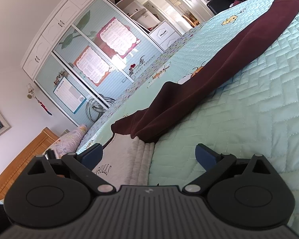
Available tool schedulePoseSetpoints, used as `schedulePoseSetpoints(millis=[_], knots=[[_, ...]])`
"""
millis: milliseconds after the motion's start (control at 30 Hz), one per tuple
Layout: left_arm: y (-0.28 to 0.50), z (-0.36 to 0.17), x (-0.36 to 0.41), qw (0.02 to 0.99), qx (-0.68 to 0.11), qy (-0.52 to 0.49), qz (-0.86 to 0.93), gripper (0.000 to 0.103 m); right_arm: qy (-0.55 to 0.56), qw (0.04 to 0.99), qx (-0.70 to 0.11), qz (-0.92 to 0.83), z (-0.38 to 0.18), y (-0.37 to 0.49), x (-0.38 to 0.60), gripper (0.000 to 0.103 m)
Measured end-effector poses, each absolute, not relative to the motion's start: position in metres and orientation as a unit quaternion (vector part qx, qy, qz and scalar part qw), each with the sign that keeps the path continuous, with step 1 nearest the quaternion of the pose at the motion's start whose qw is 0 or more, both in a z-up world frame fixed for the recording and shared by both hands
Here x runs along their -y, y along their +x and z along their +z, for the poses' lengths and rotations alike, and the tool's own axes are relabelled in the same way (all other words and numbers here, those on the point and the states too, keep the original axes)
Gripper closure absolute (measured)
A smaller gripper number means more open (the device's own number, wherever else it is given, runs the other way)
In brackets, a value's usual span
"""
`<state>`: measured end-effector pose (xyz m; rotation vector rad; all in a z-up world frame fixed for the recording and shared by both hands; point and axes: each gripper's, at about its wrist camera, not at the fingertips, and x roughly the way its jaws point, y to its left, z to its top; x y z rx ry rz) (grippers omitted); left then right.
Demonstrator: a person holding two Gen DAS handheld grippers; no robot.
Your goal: Fold clothes
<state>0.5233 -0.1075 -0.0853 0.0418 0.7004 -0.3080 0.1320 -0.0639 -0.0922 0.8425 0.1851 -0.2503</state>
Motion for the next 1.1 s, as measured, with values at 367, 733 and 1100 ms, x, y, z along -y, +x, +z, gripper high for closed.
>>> schedulePoseSetpoints(millis=[367, 733, 1100], knots=[[0.444, -0.045, 0.003, 0.930, -0.322, 0.089, -0.155, 0.020, 0.407, 0.901, -0.090, -0.121, -0.090, 0.135, 0.063, 0.003], [0.384, -0.048, -0.053, 0.956, -0.271, 0.107, -0.035, 0.011, 0.406, 0.901, -0.089, -0.121, -0.090, 0.135, 0.061, 0.003], [0.412, -0.076, -0.016, 0.933, -0.304, 0.174, -0.083, 0.002, 0.406, 0.901, -0.089, -0.121, -0.088, 0.134, 0.063, 0.003]])
